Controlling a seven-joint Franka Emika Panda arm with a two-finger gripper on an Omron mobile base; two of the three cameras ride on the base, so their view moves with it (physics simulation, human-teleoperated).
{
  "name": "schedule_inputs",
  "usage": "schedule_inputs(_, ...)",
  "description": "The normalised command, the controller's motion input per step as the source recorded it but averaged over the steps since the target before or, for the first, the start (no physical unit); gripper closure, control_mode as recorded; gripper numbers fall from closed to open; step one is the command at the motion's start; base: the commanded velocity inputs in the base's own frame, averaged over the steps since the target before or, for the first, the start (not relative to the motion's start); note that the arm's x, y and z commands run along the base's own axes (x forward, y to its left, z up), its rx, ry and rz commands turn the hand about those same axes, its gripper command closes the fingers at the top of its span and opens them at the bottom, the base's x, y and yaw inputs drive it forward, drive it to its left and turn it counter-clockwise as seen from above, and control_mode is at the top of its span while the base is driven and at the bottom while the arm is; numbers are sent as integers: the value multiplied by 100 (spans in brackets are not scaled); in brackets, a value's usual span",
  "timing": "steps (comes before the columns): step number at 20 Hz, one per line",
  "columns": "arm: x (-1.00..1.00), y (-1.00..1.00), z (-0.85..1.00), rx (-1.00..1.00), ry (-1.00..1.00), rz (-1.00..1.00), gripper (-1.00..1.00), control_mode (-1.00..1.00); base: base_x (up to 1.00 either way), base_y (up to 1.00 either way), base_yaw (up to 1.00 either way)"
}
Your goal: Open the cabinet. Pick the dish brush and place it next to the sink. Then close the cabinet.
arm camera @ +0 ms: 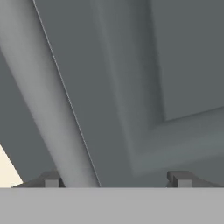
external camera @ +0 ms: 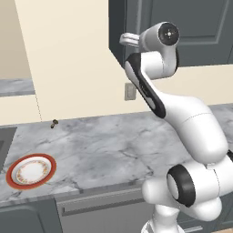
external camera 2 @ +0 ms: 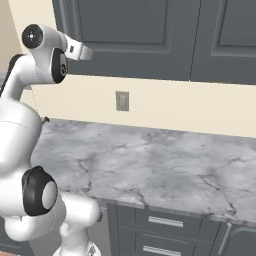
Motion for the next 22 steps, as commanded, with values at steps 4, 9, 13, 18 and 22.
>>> schedule_inputs(4,46,0,-1,0,0,0,-100,-100,0,0,0)
schedule_inputs(9,29,-1,-6,0,0,0,100,-100,0,0,0)
schedule_inputs(13,27,-10,-2,0,3,0,100,-100,0,0,0)
schedule_inputs(18,1,-45,0,0,0,0,100,-100,0,0,0)
schedule_inputs(22,-29,-71,0,0,-2,0,100,-100,0,0,0)
